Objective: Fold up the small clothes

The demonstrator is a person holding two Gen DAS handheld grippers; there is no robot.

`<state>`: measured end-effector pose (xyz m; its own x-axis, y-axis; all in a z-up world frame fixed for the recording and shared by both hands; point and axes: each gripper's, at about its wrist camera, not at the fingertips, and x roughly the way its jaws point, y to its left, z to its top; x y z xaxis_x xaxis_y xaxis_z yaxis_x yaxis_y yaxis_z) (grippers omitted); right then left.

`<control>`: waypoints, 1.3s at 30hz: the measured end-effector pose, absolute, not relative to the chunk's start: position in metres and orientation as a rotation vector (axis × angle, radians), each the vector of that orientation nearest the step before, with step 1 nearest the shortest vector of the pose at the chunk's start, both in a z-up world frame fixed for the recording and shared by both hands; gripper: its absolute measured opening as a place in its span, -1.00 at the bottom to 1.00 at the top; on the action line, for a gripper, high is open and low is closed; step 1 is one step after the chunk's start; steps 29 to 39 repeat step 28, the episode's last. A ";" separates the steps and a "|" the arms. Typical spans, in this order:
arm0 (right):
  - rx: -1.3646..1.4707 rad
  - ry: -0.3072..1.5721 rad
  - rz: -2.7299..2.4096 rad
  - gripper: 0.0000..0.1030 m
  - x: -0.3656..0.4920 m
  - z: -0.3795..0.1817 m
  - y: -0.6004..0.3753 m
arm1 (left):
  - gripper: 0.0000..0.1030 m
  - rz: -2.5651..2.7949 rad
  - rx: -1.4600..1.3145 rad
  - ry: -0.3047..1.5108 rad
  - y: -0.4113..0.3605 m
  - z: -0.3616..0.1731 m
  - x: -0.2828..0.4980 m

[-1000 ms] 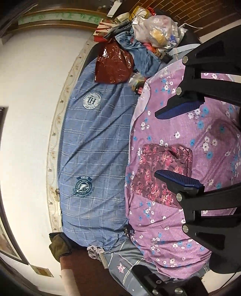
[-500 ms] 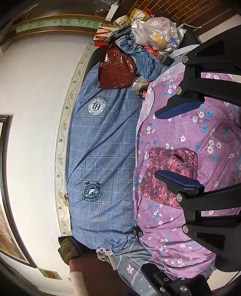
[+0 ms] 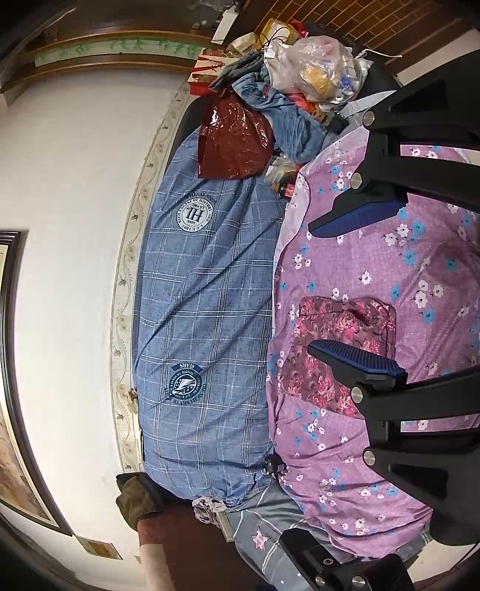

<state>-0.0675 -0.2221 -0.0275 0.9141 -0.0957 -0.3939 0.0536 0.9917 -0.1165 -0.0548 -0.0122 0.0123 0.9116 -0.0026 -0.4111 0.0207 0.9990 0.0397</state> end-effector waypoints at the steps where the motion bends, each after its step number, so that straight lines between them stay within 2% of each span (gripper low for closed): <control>1: -0.104 0.410 -0.079 0.16 -0.067 -0.027 -0.222 | 1.00 -0.016 0.040 0.426 -0.012 0.012 -0.054; 39: -0.136 0.454 -0.058 0.16 -0.016 -0.040 -0.207 | 1.00 -0.091 -0.013 0.404 -0.005 0.008 -0.009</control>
